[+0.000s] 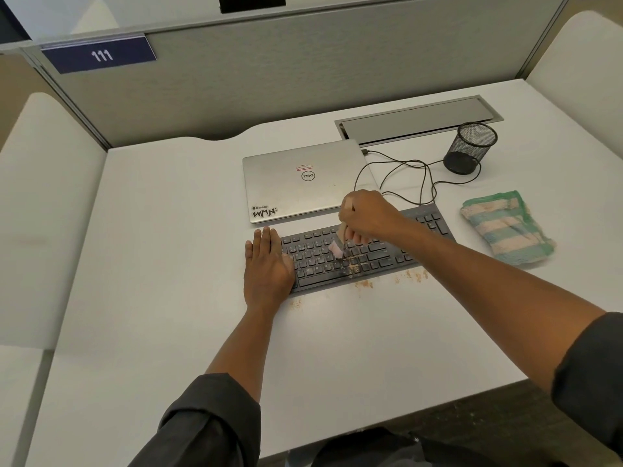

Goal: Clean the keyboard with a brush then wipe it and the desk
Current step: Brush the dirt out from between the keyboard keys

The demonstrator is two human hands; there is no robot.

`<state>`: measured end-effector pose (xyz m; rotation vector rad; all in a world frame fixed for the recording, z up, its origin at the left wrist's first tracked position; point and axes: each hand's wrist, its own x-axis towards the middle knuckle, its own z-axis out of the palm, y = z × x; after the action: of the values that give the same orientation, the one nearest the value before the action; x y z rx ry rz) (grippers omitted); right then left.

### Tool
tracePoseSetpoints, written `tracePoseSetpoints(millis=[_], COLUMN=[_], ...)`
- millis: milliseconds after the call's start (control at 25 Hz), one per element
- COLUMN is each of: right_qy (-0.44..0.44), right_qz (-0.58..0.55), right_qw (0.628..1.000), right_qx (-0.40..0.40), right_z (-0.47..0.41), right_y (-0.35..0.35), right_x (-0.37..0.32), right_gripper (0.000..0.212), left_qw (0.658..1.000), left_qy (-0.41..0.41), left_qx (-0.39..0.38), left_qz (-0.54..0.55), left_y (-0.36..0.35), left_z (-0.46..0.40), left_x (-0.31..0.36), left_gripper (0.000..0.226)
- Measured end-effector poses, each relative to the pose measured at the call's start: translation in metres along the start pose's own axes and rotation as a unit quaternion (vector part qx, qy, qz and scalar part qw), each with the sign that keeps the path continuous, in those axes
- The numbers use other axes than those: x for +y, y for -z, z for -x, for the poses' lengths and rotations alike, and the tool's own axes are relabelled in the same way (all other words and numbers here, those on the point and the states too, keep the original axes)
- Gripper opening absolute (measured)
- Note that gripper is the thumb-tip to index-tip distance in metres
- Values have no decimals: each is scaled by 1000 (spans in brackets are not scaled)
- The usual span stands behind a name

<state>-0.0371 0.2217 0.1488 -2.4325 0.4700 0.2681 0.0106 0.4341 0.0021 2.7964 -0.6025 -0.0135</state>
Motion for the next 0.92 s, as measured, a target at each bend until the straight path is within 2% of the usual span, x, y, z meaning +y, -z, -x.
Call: tracePoseSetpoints(millis=[80,200,240,360,440,600,680,800,920], right_qy=[-1,-16,-20,-18,-13,-19,-1,15,0], right_qz=[15,83,67,-81,-111,31,12,-45,19], right_qw=[1000,994,994,995,993,993,991,992,997], right_qx=[9,74,80,54,38,114,135,117,70], right_z=[1,0,0,5,9,2,0,1,0], right_y=[1,11,14,11,3,9,14,10,8], right_x=[4,15,18,22,25,32,33,31,32], right_gripper=[29,27,26,21,18,22,23,21,25], left_qw=[1000,1000,1000,1000,1000,1000,1000,1000,1000], left_qy=[-2,-3,-2,-2,-3,-3,0,-3,-4], left_qx=[-1,-3,-4,-6,-5,-5,-8,-6,-6], left_qz=[0,-4,-4,-2,1,-4,0,-3,-4], left_y=[0,0,0,0,1,0,0,-1,-1], left_z=[0,0,0,0,0,0,0,0,0], left_x=[0,-1,-1,0,0,0,-1,-1,-1], left_gripper=[82,80,79,77,78,73,72,72,72])
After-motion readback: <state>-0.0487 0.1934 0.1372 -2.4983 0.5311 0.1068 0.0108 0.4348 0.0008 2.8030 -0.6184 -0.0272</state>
